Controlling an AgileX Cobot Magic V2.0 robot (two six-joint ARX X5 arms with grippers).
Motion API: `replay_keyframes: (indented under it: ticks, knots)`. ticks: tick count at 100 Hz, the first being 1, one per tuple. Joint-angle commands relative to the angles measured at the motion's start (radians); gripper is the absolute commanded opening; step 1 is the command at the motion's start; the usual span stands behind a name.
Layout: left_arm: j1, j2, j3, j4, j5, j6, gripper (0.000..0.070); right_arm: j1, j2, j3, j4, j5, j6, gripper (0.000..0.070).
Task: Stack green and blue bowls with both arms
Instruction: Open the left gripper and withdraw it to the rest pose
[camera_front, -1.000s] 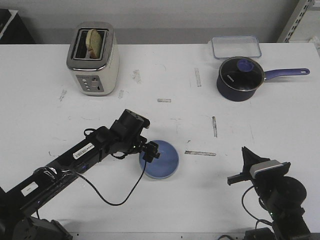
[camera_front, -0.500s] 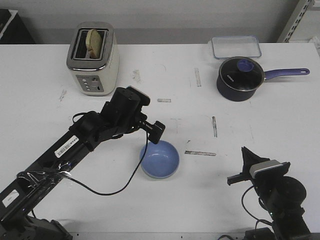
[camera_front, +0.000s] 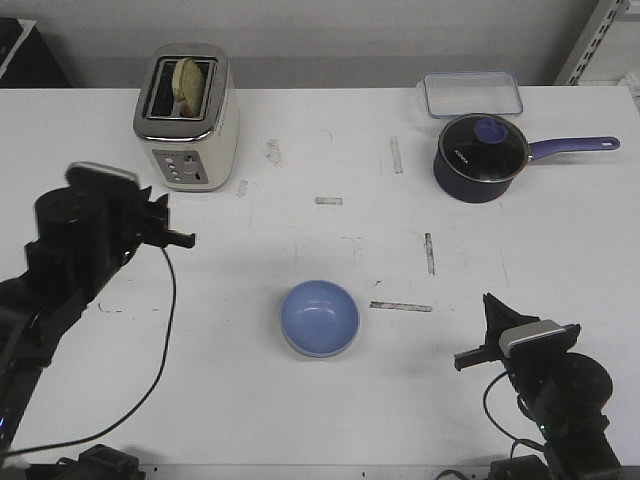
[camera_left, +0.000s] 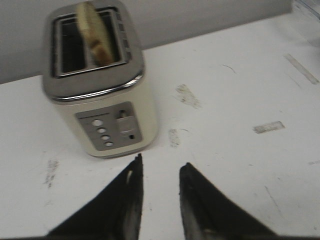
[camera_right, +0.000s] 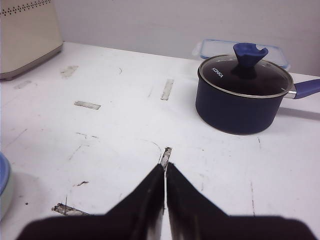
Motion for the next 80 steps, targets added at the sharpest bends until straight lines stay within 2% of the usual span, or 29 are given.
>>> replay_keyframes:
  ticks: [1, 19, 44, 63, 80]
  knots:
    - [0.048, -0.063, -0.055, 0.040, 0.019, 0.017, 0.0000, 0.002, 0.006, -0.001, 0.010, 0.002, -0.003, 0.0000]
    - [0.166, -0.320, -0.309, 0.166, 0.074, 0.017, 0.0000, 0.002, 0.006, -0.001, 0.010, 0.001, -0.011, 0.0000]
    - [0.196, -0.699, -0.676, 0.278, 0.076, -0.014, 0.0000, 0.002, 0.006, -0.001, 0.011, 0.001, -0.027, 0.0000]
    - [0.196, -0.855, -0.834, 0.306, 0.064, -0.014, 0.0000, 0.002, 0.006, -0.001, 0.011, 0.001, -0.027, 0.0000]
    - [0.196, -0.883, -0.863, 0.292, 0.064, -0.014, 0.0001, 0.002, 0.005, 0.000, 0.011, 0.001, -0.028, 0.0000]
